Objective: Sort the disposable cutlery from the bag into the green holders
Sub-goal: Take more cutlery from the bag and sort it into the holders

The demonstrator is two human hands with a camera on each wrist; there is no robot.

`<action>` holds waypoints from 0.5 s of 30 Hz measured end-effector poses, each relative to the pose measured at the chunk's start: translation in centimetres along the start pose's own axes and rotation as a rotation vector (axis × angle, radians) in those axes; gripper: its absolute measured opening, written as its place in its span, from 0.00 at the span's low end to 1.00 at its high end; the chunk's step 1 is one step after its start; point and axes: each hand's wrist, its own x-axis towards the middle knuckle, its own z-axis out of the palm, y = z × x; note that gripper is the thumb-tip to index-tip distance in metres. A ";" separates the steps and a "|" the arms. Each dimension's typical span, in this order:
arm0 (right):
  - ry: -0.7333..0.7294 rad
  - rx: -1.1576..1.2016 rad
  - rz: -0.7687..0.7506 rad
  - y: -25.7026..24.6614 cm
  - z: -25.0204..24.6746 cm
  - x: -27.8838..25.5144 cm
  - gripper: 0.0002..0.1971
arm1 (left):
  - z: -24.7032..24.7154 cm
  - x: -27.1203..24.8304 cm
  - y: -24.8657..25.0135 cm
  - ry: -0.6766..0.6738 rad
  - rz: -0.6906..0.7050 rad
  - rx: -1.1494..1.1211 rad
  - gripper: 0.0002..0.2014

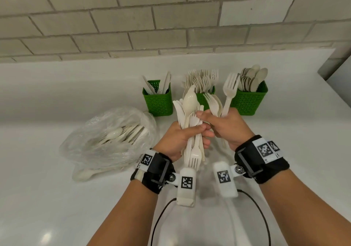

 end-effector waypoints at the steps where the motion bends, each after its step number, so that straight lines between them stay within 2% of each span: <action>1: 0.031 0.049 -0.007 -0.1 0.0 0.2 0.12 | 0.0 -0.1 0.0 0.008 0.007 -0.010 0.08; 4: 0.182 0.149 -0.004 0.2 -1.2 1.3 0.13 | -0.2 -0.4 -0.3 0.062 0.030 -0.069 0.07; 6: 0.226 0.145 -0.009 0.9 -1.7 1.9 0.13 | -0.4 -0.5 -0.4 0.078 0.043 -0.053 0.08; 9: 0.301 0.001 -0.121 1.6 -2.0 2.0 0.05 | -0.2 -0.4 -0.4 0.112 0.055 0.037 0.10; 10: 0.328 -0.088 -0.189 1.6 -2.3 1.8 0.09 | -0.3 -0.3 -0.5 0.134 0.061 0.070 0.11; 11: 0.303 -0.171 -0.259 1.6 -2.6 1.6 0.15 | -0.4 -0.2 -0.6 0.156 0.069 0.099 0.12; 12: 0.219 -0.270 -0.326 1.7 -2.9 1.5 0.20 | -0.5 -0.1 -0.6 0.174 0.076 0.120 0.12; 14: 0.006 -0.580 -0.436 1.9 -2.6 0.9 0.23 | -0.7 0.1 -0.5 0.174 0.090 0.115 0.10; 15: -0.047 -0.717 -0.479 2.3 -2.4 0.7 0.21 | -0.8 0.2 -0.4 0.169 0.093 0.104 0.10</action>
